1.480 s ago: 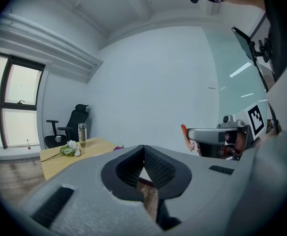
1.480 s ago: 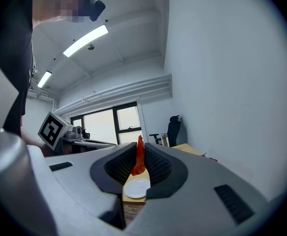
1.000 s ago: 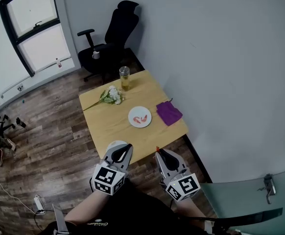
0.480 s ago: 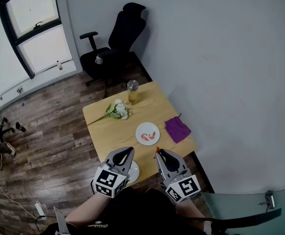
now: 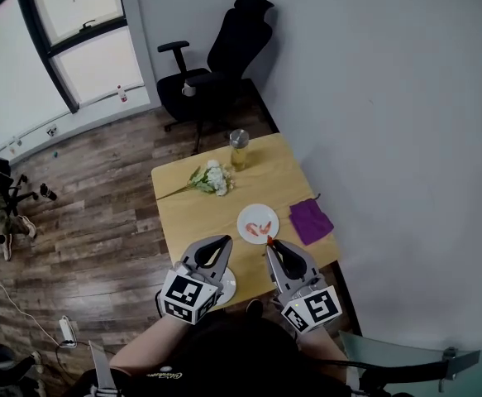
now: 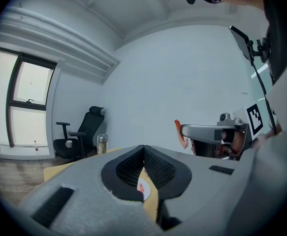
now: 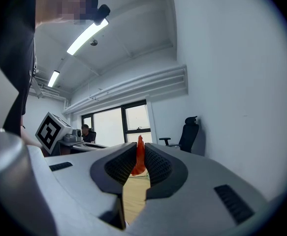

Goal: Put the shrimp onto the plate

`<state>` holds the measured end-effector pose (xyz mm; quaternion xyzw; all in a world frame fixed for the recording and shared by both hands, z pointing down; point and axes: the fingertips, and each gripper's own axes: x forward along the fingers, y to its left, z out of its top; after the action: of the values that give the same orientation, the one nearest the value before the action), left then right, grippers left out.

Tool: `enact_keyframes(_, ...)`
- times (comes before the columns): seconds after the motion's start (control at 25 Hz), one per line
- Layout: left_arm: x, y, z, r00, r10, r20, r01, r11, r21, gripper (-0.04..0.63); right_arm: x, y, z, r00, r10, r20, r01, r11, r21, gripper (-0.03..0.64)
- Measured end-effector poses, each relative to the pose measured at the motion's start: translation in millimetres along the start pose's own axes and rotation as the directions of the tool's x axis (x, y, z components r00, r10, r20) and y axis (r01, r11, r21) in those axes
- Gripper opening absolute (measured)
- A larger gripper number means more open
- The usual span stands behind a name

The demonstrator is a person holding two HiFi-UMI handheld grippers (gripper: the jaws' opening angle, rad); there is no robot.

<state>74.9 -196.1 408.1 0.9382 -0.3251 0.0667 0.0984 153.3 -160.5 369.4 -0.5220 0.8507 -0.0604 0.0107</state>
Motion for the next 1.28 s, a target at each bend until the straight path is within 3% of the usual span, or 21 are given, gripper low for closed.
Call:
enact_keyframes(0.36, 12, 7, -10, 0.999, 0.033, -0.015, -0.034, 0.999, -0.032, 0.003, 5, -15, -11, 0.999, 0.013, -0.038, -0.013, 1.000, 0.008, 0.048)
enact_keyframes(0.96, 42, 14, -54, 0.996, 0.019, -0.091, -0.030, 0.992, -0.122, 0.003, 20, -34, -67, 0.981, 0.034, -0.193, -0.022, 0.998, 0.064, 0.048)
enact_keyframes(1.28, 51, 24, -61, 0.994, 0.029, -0.105, -0.043, 0.990, -0.133, 0.003, 29, -41, -82, 0.972, 0.051, -0.228, -0.035, 0.997, 0.074, 0.048)
